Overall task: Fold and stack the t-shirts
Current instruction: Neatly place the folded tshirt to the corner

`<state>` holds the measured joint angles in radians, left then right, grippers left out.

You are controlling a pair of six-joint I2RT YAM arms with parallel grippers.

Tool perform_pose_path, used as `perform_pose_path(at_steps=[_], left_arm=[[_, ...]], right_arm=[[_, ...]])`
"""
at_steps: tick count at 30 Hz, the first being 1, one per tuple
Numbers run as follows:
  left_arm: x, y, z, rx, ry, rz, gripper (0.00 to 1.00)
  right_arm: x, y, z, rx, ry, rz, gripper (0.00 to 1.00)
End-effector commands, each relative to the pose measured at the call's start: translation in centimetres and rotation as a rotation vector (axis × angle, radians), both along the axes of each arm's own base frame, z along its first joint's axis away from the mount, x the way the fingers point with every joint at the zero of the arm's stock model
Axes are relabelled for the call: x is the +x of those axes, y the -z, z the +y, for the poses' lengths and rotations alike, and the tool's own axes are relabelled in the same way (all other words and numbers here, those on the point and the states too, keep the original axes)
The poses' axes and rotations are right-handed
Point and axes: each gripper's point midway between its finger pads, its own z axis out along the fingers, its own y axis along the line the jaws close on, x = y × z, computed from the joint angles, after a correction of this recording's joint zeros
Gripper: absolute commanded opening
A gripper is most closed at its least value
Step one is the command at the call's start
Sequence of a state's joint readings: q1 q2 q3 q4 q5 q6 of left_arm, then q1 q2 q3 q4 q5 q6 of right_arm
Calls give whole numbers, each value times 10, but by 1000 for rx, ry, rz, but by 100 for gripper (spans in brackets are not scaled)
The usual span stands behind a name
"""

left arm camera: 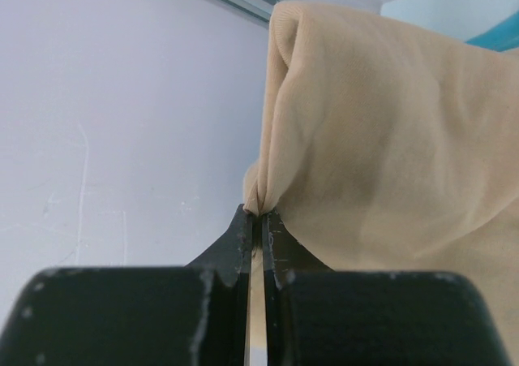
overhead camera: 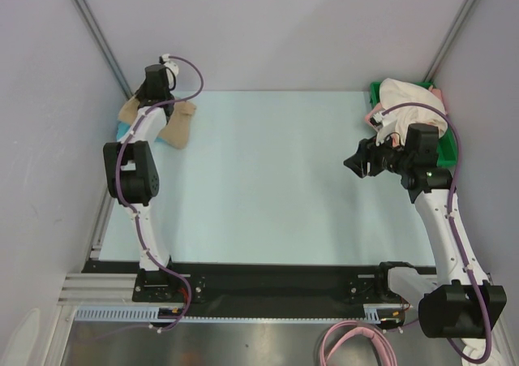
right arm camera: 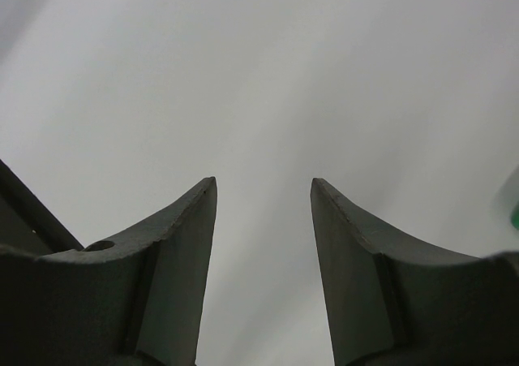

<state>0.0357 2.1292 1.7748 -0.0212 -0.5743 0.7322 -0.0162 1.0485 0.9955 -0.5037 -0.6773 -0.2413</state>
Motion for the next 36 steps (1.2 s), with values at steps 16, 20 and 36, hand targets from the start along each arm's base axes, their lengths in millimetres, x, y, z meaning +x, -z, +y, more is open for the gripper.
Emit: perform_pose_path(at_steps=[16, 20, 36], left_arm=[[-6, -48, 53, 309, -176, -144, 0], [-2, -33, 62, 298, -185, -131, 1], [15, 7, 90, 304, -245, -87, 11]], right_arm=[[3, -6, -3, -16, 2, -46, 56], [4, -4, -4, -21, 5, -42, 56], [5, -1, -5, -19, 10, -30, 56]])
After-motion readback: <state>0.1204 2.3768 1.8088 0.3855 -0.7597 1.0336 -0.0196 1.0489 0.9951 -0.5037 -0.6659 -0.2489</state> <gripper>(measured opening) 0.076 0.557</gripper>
